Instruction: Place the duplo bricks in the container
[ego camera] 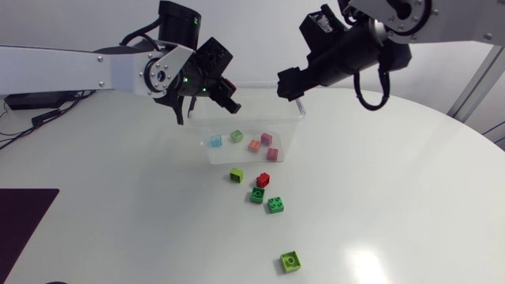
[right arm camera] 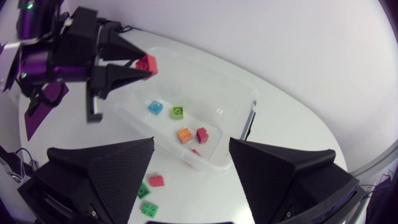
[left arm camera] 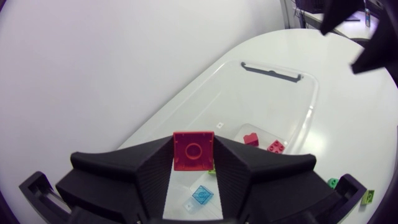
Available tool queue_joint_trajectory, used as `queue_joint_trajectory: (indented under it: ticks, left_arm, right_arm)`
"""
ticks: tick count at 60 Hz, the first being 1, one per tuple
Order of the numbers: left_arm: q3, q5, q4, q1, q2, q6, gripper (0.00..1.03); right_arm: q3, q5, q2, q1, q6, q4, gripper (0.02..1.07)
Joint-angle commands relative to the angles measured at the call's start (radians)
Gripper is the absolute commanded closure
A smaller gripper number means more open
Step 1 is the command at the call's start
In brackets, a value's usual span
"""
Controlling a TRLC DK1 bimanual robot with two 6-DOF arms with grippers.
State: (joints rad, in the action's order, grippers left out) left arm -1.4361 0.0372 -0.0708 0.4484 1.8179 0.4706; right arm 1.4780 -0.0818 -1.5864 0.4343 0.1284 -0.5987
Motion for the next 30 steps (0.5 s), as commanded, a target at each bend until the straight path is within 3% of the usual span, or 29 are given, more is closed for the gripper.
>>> queue_joint_trajectory:
  ticks: [1,5,9,13,15,20,25,30]
  left_arm:
    - [-0.096,0.018,-0.018,-0.013,0.058,-0.056,0.72]
    - [-0.139,0.035,-0.032,-0.02,0.089,-0.09,0.71]
    - [-0.19,0.052,-0.069,-0.028,0.123,-0.122,0.62]
    - [-0.225,0.059,-0.1,-0.034,0.149,-0.145,0.49]
    - [-0.253,0.066,-0.129,-0.04,0.164,-0.17,0.34]
    - [-0.299,0.079,-0.172,-0.047,0.185,-0.207,0.14]
    - [-0.334,0.092,-0.21,-0.05,0.195,-0.227,0.06]
    - [-0.369,0.096,-0.259,-0.051,0.19,-0.251,0.05]
  right_arm:
    - [-0.107,-0.004,0.065,0.015,-0.052,-0.036,0.17]
    - [-0.182,-0.013,0.124,0.03,-0.065,-0.056,0.17]
    - [-0.252,-0.015,0.166,0.044,-0.081,-0.072,0.17]
    - [-0.312,-0.018,0.194,0.073,-0.09,-0.087,0.15]
    - [-0.352,-0.016,0.21,0.087,-0.102,-0.088,0.15]
    - [-0.429,-0.032,0.221,0.115,-0.105,-0.099,0.15]
    - [-0.464,-0.045,0.207,0.133,-0.104,-0.118,0.14]
    - [-0.482,-0.061,0.172,0.156,-0.101,-0.164,0.14]
